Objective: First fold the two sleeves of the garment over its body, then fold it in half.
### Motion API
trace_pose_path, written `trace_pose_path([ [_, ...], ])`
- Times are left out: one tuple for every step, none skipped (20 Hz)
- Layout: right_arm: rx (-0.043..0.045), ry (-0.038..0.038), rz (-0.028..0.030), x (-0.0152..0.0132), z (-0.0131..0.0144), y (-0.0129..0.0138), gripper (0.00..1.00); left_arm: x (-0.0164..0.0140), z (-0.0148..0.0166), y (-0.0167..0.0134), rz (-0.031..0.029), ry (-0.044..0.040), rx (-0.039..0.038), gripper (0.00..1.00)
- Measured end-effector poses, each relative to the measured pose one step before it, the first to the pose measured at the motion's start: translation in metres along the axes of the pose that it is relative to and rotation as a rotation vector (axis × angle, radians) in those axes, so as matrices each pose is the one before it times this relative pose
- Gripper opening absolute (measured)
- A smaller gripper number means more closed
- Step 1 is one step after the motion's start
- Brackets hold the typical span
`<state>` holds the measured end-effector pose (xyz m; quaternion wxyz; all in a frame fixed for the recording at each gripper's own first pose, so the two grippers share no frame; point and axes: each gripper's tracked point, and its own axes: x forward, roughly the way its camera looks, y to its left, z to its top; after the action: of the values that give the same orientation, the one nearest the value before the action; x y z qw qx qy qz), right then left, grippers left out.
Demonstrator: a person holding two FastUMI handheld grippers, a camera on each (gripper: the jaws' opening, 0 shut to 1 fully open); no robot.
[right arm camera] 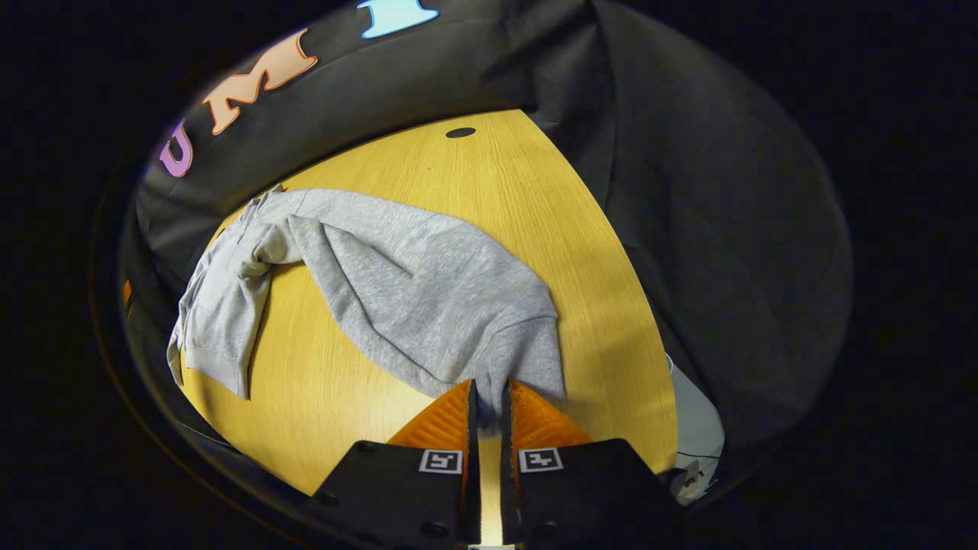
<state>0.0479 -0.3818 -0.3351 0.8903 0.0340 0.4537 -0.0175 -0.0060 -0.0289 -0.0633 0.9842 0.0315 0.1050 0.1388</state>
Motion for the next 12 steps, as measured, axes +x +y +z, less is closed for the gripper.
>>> trace_pose_path([
  [-0.00582,-0.00862,-0.00764,-0.00145,0.0006,-0.00062,0.13,0.00064,0.00134,-0.00385,-0.00881,-0.00103,0.00189,0.93],
  [-0.00429,-0.00844,-0.00111,-0.0033,0.00147,0.00036,0.12,0.00015,0.00127,-0.00353,-0.00864,-0.00276,0.00233,0.93],
  [0.00103,-0.00756,0.0051,-0.00519,0.00012,0.00234,0.12,0.00104,0.00117,-0.00298,-0.00889,-0.00124,0.00245,0.94],
  [-0.0002,-0.01312,0.00673,-0.0067,0.0031,0.00204,0.12,0.00082,-0.00117,-0.00318,-0.00879,0.00106,0.00357,0.93],
  [-0.00533,-0.02403,-0.00071,-0.00634,0.00382,0.00196,0.11,0.00033,0.00059,-0.00249,-0.00862,0.00123,0.00425,0.94],
  [-0.0018,-0.02423,-0.00124,-0.00639,0.0054,0.00281,0.13,-0.00018,-0.00001,-0.00168,-0.00952,-0.00206,0.00396,0.93],
  [0.00464,-0.02285,-0.0021,-0.00549,0.00385,0.00318,0.11,0.00028,0.00055,-0.00062,-0.00447,-0.00449,0.00202,0.93],
  [0.00652,-0.02611,-0.00018,-0.0067,0.00659,0.00285,0.12,0.00022,0.00095,-0.00009,-0.00428,-0.00609,-0.00047,0.93],
  [0.00885,-0.01981,0.00382,-0.00718,0.00265,0.00401,0.13,-0.00016,-0.00032,0.0004,-0.00538,0.00019,-0.00437,0.93],
  [0.00386,-0.02024,0.00209,-0.00808,0.00431,0.00407,0.12,0.00014,-0.00254,0.00071,-0.00633,-0.00112,-0.00698,0.93],
  [0.00069,-0.01472,0.00166,-0.00658,0.00219,0.00519,0.12,-0.00076,0.0005,0.00221,-0.00473,-0.00057,-0.00704,0.93],
  [0.00176,-0.01327,0.00302,-0.00779,0.00291,0.00601,0.12,-0.00136,-0.00226,0.00212,-0.00837,-0.00154,-0.00614,0.93],
])
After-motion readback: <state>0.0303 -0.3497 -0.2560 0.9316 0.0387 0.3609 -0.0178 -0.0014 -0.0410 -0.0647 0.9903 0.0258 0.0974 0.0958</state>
